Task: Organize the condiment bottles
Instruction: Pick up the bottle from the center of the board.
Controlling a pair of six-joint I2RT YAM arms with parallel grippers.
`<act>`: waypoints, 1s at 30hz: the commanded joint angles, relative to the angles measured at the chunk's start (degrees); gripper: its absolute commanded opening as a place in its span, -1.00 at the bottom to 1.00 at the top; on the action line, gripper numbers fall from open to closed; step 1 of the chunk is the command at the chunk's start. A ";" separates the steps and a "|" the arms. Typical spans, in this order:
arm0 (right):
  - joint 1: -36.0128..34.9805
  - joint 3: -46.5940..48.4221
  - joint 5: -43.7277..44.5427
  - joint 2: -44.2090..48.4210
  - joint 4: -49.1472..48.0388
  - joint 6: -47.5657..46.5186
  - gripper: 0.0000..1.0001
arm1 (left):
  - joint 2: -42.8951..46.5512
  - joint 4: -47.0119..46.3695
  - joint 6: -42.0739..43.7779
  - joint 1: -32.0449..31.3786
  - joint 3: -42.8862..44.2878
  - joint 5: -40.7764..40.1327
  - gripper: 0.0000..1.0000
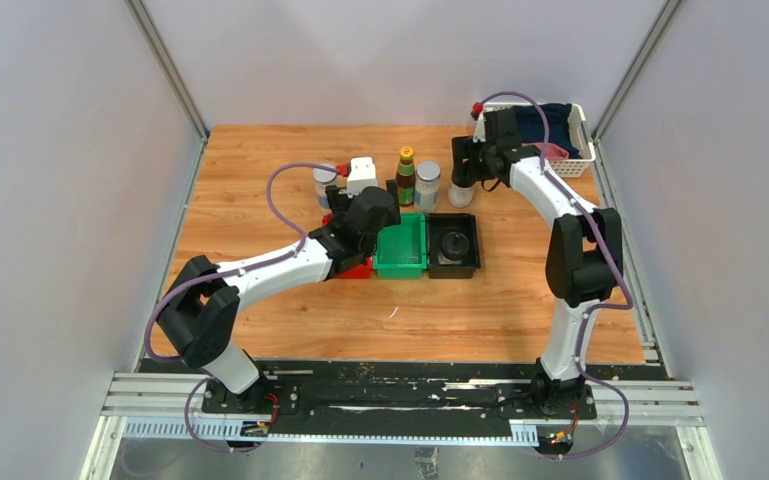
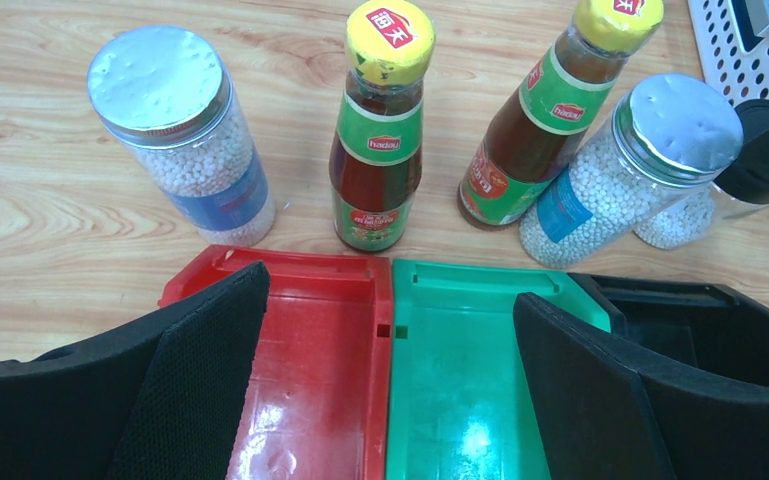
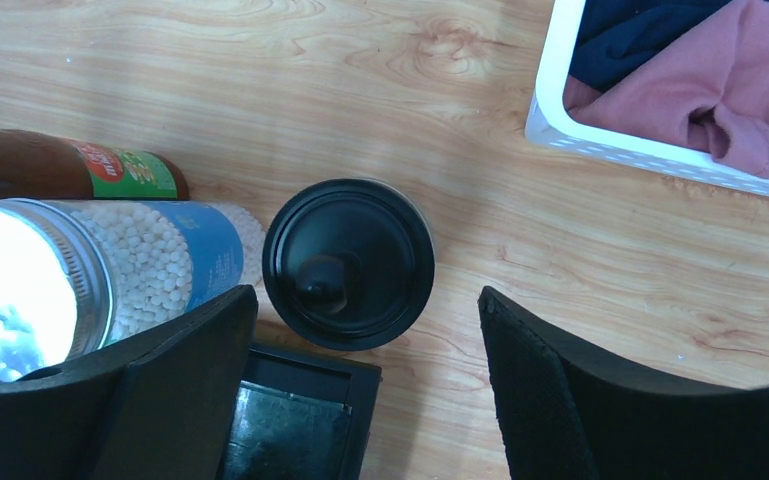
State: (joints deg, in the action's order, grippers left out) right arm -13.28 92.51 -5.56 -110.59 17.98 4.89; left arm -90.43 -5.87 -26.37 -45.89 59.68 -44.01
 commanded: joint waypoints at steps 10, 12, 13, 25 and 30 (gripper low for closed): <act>-0.96 3.75 -0.48 -3.30 1.27 -2.70 0.71 | -0.59 -0.82 0.53 -0.52 2.63 -2.22 1.00; -0.95 4.06 -0.63 -3.69 1.27 -2.73 0.72 | -0.77 -0.88 0.53 -0.52 2.67 -2.23 1.00; -0.96 4.22 -0.74 -3.86 1.27 -2.74 0.72 | -0.79 -0.89 0.53 -0.52 2.68 -2.23 1.00; -0.92 5.70 -1.64 -5.82 1.27 -2.88 0.74 | -1.09 -0.90 0.36 -0.52 2.83 -2.40 1.00; -0.96 6.19 -1.90 -6.38 1.27 -2.95 0.74 | -1.29 -0.90 0.31 -0.52 2.84 -2.32 1.00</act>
State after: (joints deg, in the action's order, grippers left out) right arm -13.28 96.33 -6.48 -115.55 18.04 2.98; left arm -90.52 -5.91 -25.93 -45.89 60.99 -44.25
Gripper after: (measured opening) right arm 0.867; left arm 0.997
